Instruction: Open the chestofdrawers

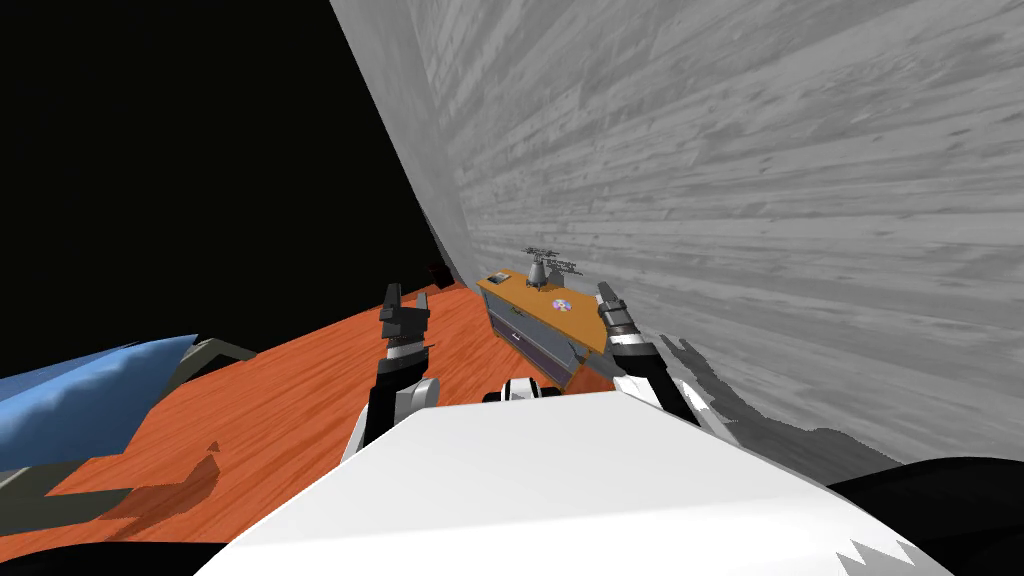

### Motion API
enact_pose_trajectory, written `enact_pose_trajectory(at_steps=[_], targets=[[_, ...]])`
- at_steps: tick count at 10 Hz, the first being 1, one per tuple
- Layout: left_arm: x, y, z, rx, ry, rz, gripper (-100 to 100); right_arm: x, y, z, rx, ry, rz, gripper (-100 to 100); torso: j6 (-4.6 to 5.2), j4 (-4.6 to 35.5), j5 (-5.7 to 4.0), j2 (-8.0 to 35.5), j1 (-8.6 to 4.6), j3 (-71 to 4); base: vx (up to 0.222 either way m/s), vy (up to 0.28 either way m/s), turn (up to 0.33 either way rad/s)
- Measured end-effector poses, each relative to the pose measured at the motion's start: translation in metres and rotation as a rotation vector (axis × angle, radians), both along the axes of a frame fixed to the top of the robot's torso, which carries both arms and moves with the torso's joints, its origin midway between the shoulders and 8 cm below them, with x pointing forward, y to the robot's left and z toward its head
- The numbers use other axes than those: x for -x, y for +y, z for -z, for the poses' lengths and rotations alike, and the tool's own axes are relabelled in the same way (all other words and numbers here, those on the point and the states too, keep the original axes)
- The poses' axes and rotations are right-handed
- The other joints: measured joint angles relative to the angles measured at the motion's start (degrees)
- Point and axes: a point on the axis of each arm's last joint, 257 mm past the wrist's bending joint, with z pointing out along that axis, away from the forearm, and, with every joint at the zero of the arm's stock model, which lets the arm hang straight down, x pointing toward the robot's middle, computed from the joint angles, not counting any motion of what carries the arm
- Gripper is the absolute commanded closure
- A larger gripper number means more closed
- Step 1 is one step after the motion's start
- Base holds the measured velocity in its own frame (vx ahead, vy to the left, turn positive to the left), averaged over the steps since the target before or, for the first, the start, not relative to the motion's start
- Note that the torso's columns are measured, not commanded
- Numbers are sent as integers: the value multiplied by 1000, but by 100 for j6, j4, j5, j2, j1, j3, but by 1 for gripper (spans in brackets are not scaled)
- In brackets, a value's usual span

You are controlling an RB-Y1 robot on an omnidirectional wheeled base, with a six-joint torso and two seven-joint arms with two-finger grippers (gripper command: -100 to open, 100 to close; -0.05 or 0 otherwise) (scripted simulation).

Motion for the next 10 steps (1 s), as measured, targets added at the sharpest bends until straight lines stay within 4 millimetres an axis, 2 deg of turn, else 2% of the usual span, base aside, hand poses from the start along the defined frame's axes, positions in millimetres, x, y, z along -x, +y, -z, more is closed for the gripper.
enact_pose_trajectory(at_steps=[3, 10], targets=[[0, 0, 0, 0, 0, 0, 0, -4, -3, 25, 161, 77, 42, -100, 0, -1, 0, -4, 2, -2, 9, 29, 77], [0, 0, 0, 0, 0, 0, 0, -9, -11, 69, 484, 212, 121, -100, 3, 0, 1, -1, 2, -1, 7, 31, 101]])
